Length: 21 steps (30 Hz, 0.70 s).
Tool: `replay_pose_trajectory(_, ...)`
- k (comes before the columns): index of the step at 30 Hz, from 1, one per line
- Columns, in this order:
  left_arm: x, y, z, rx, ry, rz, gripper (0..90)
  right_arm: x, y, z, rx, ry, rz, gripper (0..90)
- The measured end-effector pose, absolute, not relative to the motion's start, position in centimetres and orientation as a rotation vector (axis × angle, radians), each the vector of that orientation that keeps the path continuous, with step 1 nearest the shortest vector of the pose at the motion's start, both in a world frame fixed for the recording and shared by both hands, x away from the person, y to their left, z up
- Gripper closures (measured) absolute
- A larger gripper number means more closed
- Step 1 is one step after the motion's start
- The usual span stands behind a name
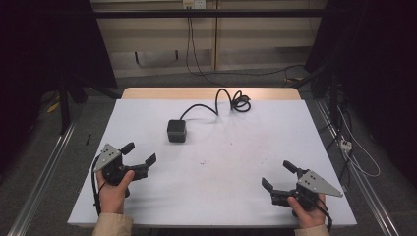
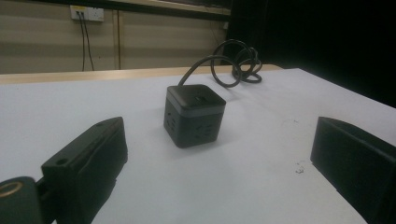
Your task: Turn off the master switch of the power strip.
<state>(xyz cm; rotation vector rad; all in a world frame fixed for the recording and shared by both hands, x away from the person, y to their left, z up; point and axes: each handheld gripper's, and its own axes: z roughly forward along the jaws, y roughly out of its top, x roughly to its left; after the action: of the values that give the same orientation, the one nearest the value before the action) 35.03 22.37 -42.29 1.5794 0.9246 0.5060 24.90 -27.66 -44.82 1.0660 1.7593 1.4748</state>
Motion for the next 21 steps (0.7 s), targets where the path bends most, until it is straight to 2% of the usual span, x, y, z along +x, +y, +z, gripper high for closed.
replay_pose_trajectory(21,37.2,20.9,-42.3,1.616,0.935,0.481,5.2,24.9,-27.9,-44.8,1.071,1.751,1.469,3.9)
